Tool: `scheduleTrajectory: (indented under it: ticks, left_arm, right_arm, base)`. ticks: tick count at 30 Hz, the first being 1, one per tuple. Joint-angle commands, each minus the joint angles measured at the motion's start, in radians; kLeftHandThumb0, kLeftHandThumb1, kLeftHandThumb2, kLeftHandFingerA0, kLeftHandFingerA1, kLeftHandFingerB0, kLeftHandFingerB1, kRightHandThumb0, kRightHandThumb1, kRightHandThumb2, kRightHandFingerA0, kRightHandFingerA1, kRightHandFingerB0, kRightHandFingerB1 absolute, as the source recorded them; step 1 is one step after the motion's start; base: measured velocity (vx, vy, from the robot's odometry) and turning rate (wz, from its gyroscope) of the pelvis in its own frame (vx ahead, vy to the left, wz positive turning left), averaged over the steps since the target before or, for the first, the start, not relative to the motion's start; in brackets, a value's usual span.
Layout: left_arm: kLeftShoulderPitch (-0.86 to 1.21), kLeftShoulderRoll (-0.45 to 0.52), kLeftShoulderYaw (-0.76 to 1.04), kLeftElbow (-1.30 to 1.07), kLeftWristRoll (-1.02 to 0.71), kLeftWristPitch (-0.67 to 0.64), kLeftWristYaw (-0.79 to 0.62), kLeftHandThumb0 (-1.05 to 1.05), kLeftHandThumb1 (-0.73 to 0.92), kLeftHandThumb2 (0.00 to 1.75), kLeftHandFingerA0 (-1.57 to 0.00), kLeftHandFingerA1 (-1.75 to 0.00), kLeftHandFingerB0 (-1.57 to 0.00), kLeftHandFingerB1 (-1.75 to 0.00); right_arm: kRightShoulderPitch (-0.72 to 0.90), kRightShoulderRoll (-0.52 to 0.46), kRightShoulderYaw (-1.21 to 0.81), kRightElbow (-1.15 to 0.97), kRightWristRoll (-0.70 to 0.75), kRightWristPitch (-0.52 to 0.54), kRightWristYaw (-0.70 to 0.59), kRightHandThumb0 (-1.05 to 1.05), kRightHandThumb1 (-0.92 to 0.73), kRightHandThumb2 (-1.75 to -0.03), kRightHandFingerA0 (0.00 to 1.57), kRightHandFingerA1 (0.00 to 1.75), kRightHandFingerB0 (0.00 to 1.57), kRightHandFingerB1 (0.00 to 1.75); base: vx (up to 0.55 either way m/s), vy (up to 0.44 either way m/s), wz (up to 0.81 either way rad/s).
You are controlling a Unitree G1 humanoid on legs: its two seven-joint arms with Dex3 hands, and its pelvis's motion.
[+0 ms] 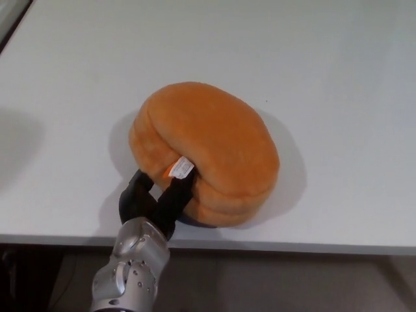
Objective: A soft plate is kept in the center of the table close to the robot and the robot uses its left hand to pick up the plate, turns it upside down and places it back on the table
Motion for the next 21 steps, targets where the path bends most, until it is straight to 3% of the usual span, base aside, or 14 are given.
scheduleTrajectory:
  ticks: [1, 3, 4, 5, 6, 9, 10, 11, 13, 14, 15, 17, 18, 21]
  left_arm:
    - [0.030, -0.428, 0.104, 0.079, -0.217, 0.115, 0.326, -0.13, 0.62, 0.70, -0.91, -1.75, -0.17, -0.41]
    - [0.042, -0.435, 0.089, 0.082, -0.214, 0.117, 0.327, -0.13, 0.63, 0.69, -0.91, -1.75, -0.17, -0.42]
    - [0.043, -0.434, 0.080, 0.086, -0.217, 0.125, 0.328, -0.16, 0.63, 0.67, -0.91, -1.75, -0.17, -0.42]
    - [0.045, -0.436, 0.074, 0.090, -0.218, 0.128, 0.322, -0.15, 0.64, 0.69, -0.93, -1.75, -0.16, -0.40]
    - [0.044, -0.441, 0.061, 0.096, -0.221, 0.137, 0.311, -0.14, 0.65, 0.70, -0.98, -1.75, -0.13, -0.39]
    - [0.042, -0.445, 0.036, 0.103, -0.229, 0.144, 0.308, -0.13, 0.64, 0.70, -0.98, -1.75, -0.13, -0.39]
    - [0.040, -0.450, 0.030, 0.103, -0.230, 0.141, 0.312, -0.13, 0.65, 0.70, -0.98, -1.75, -0.13, -0.38]
    - [0.037, -0.459, 0.021, 0.102, -0.233, 0.139, 0.319, -0.13, 0.66, 0.70, -0.97, -1.75, -0.12, -0.36]
    - [0.030, -0.461, 0.005, 0.101, -0.237, 0.145, 0.328, -0.17, 0.68, 0.64, -0.92, -1.75, -0.14, -0.33]
    - [0.019, -0.464, -0.004, 0.105, -0.240, 0.154, 0.333, -0.14, 0.65, 0.68, -0.95, -1.75, -0.12, -0.35]
    - [0.011, -0.467, -0.008, 0.110, -0.247, 0.157, 0.338, -0.14, 0.65, 0.68, -0.95, -1.75, -0.12, -0.35]
    - [0.006, -0.468, -0.021, 0.114, -0.253, 0.164, 0.337, -0.15, 0.65, 0.68, -0.96, -1.75, -0.11, -0.35]
    - [0.005, -0.471, -0.032, 0.114, -0.255, 0.166, 0.335, -0.18, 0.67, 0.65, -0.91, -1.75, -0.12, -0.33]
    - [-0.019, -0.482, -0.064, 0.134, -0.255, 0.180, 0.337, -0.20, 0.68, 0.64, -0.93, -1.75, -0.13, -0.36]
  right_arm:
    - [-0.006, -0.049, -0.013, -0.027, 0.008, 0.015, 0.015, -0.70, -0.79, -0.65, 0.52, 0.45, 0.34, 0.33]
    - [-0.004, -0.048, -0.011, -0.024, 0.009, 0.018, 0.018, -0.72, -0.78, -0.64, 0.53, 0.45, 0.35, 0.33]
    - [-0.003, -0.048, -0.011, -0.024, 0.007, 0.017, 0.017, -0.74, -0.65, -1.01, 0.47, 0.57, 0.28, 0.48]
    - [0.000, -0.049, -0.012, -0.027, 0.006, 0.019, 0.015, -0.73, -0.64, -1.01, 0.44, 0.56, 0.26, 0.48]
    - [0.003, -0.050, -0.014, -0.029, 0.000, 0.016, 0.010, -0.72, -0.79, -0.64, 0.53, 0.45, 0.35, 0.33]
    - [0.005, -0.052, -0.017, -0.026, -0.001, 0.015, 0.008, -0.71, -0.79, -0.65, 0.52, 0.44, 0.34, 0.33]
    - [0.004, -0.053, -0.016, -0.024, 0.001, 0.019, 0.010, -0.71, -0.63, -1.00, 0.43, 0.57, 0.27, 0.48]
    - [0.001, -0.053, -0.015, -0.023, 0.000, 0.019, 0.011, -0.72, -0.79, -0.65, 0.54, 0.46, 0.35, 0.33]
    - [0.001, -0.051, -0.013, -0.026, -0.001, 0.018, 0.010, -0.70, -0.78, -0.64, 0.57, 0.47, 0.36, 0.34]
    - [-0.001, -0.050, -0.012, -0.026, 0.005, 0.021, 0.015, -0.73, -0.66, -1.00, 0.51, 0.57, 0.29, 0.48]
    - [-0.003, -0.049, -0.012, -0.021, 0.011, 0.020, 0.020, -0.73, -0.66, -1.00, 0.51, 0.57, 0.29, 0.48]
    - [-0.007, -0.047, -0.013, -0.014, 0.023, 0.018, 0.030, -0.67, -0.65, -0.99, 0.50, 0.58, 0.28, 0.48]
    - [-0.011, -0.045, -0.013, -0.007, 0.031, 0.017, 0.038, -0.61, -0.78, -0.64, 0.56, 0.45, 0.34, 0.32]
    - [-0.017, -0.042, -0.011, -0.004, 0.038, 0.018, 0.044, -0.68, -0.79, -0.64, 0.56, 0.46, 0.33, 0.32]
  base:
    - [0.00, 0.000, 0.00]
    - [0.00, 0.000, 0.00]
    - [0.00, 0.000, 0.00]
    - [0.00, 0.000, 0.00]
    - [0.00, 0.000, 0.00]
    - [0.00, 0.000, 0.00]
    - [0.00, 0.000, 0.00]
    - [0.00, 0.000, 0.00]
    - [0.00, 0.000, 0.00]
    - [0.00, 0.000, 0.00]
    - [0.00, 0.000, 0.00]
    - [0.00, 0.000, 0.00]
    - [0.00, 0.000, 0.00]
    - [0.00, 0.000, 0.00]
